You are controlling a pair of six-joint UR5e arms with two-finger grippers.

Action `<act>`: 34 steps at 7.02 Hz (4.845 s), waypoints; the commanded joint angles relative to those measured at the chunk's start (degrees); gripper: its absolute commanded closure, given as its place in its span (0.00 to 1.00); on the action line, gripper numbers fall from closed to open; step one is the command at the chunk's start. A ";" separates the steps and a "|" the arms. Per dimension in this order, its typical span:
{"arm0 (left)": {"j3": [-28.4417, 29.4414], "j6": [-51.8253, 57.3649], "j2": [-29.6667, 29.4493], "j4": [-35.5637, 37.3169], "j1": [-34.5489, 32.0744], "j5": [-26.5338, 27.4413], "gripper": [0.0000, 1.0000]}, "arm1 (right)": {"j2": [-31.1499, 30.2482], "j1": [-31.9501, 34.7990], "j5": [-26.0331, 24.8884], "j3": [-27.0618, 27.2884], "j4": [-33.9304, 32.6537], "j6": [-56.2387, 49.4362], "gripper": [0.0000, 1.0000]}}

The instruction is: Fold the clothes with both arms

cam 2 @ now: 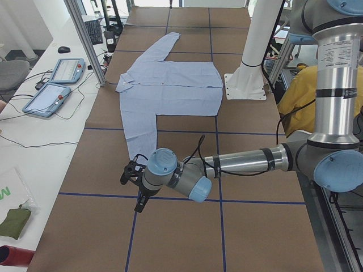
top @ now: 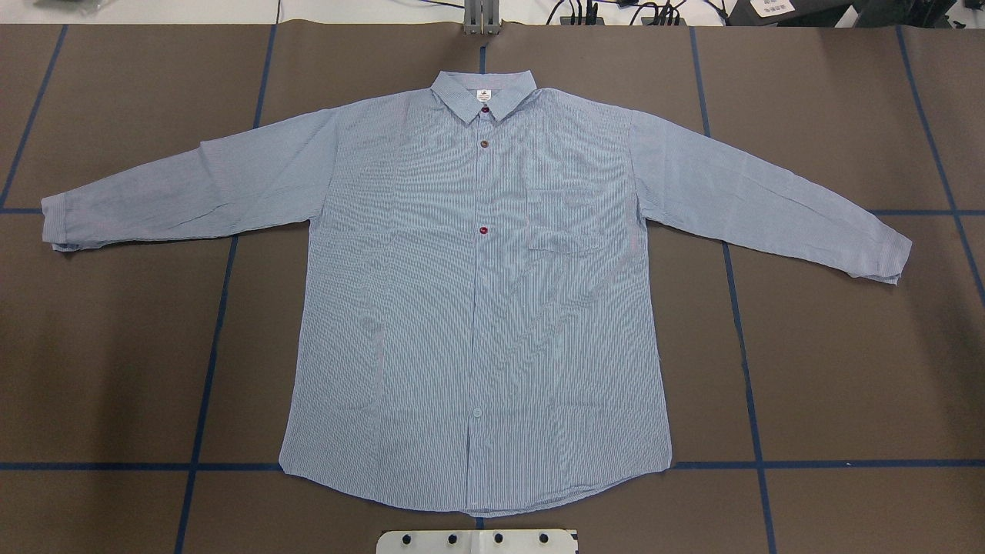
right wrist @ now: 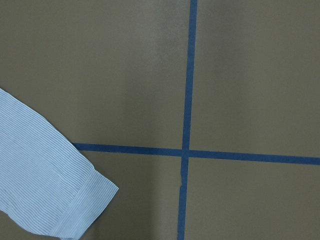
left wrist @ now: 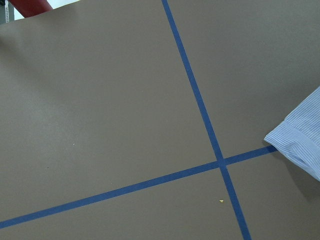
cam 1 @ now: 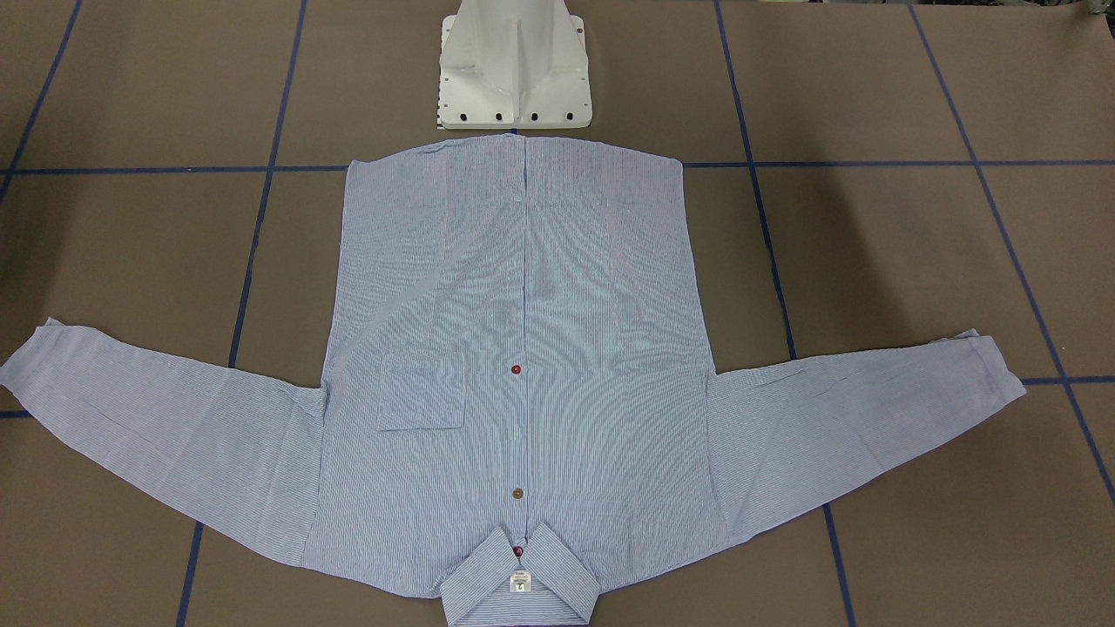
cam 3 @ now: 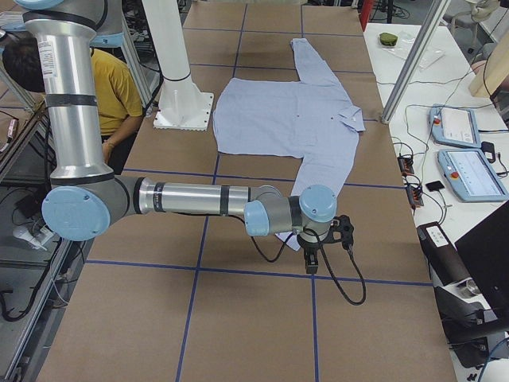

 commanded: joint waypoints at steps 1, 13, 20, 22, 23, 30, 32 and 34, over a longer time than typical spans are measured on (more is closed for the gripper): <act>-1.52 -0.04 2.83 -3.66 0.01 -1.77 0.00 | -0.41 0.01 0.35 0.29 0.10 0.09 0.00; -0.47 -0.66 1.36 -7.92 0.27 -1.68 0.00 | -6.13 -8.67 0.09 -0.68 11.96 17.15 0.00; -0.47 -0.66 1.97 -7.92 0.27 -1.85 0.00 | -6.66 -26.88 -12.12 -1.03 37.45 69.26 0.11; -0.65 -0.66 2.06 -8.00 0.27 -1.85 0.00 | -6.66 -27.33 -13.35 -1.64 37.45 69.44 0.13; -0.65 -0.66 2.06 -8.00 0.27 -1.85 0.01 | -6.83 -27.33 -13.27 -1.82 37.45 69.44 0.13; -1.00 -0.66 2.15 -8.18 0.27 -1.94 0.00 | -7.71 -27.24 -13.35 -0.77 37.45 70.49 1.00; -1.08 -0.66 2.15 -8.18 0.27 -2.12 0.00 | -7.89 -26.80 -13.27 4.56 36.84 70.40 1.00; -1.08 -0.66 2.33 -8.18 0.27 -2.12 0.01 | -6.24 -28.54 -13.27 14.22 29.07 70.40 1.00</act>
